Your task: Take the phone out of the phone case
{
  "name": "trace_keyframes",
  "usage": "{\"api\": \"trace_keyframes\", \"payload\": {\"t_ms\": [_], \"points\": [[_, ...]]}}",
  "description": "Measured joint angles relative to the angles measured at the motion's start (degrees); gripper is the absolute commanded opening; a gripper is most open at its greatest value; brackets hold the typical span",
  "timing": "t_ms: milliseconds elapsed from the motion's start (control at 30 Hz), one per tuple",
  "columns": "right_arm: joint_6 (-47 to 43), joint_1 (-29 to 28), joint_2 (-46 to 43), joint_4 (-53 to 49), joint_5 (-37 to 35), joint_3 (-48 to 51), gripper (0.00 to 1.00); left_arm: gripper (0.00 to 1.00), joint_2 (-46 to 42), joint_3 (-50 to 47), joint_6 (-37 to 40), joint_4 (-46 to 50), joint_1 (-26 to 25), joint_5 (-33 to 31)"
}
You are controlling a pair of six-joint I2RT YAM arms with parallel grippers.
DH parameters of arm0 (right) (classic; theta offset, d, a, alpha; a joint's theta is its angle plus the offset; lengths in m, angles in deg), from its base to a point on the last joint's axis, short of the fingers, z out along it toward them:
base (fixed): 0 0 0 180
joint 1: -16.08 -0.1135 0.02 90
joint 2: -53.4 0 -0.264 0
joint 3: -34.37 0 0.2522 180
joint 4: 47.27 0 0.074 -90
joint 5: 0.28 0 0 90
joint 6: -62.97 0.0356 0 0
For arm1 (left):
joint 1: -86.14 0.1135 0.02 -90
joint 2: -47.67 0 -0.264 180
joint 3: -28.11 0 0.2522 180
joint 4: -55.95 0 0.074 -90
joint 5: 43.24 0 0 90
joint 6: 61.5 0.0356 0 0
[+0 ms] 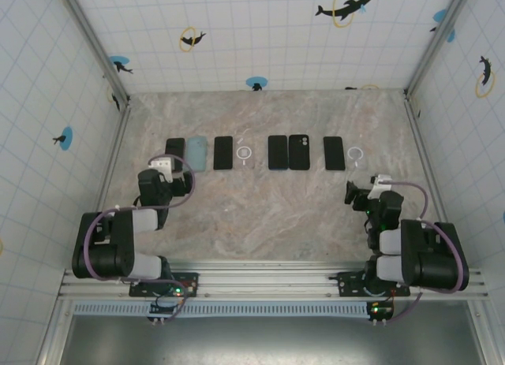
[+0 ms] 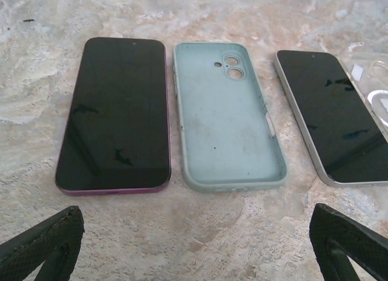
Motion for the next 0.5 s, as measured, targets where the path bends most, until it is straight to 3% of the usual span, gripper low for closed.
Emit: {"api": "trace_keyframes", "payload": {"t_ms": [267,500], "points": [[-2.54,-4.02,10.62,13.42,-2.23,0.02,0.99,0.98,-0.92,-1.49,0.20,-3.19,0.81,0.13],[-3.93,-4.31,10.93,14.05,-2.58,0.02,0.99,0.98,-0.87,-6.84,1.53,-6.16,0.81,-0.07]]}}
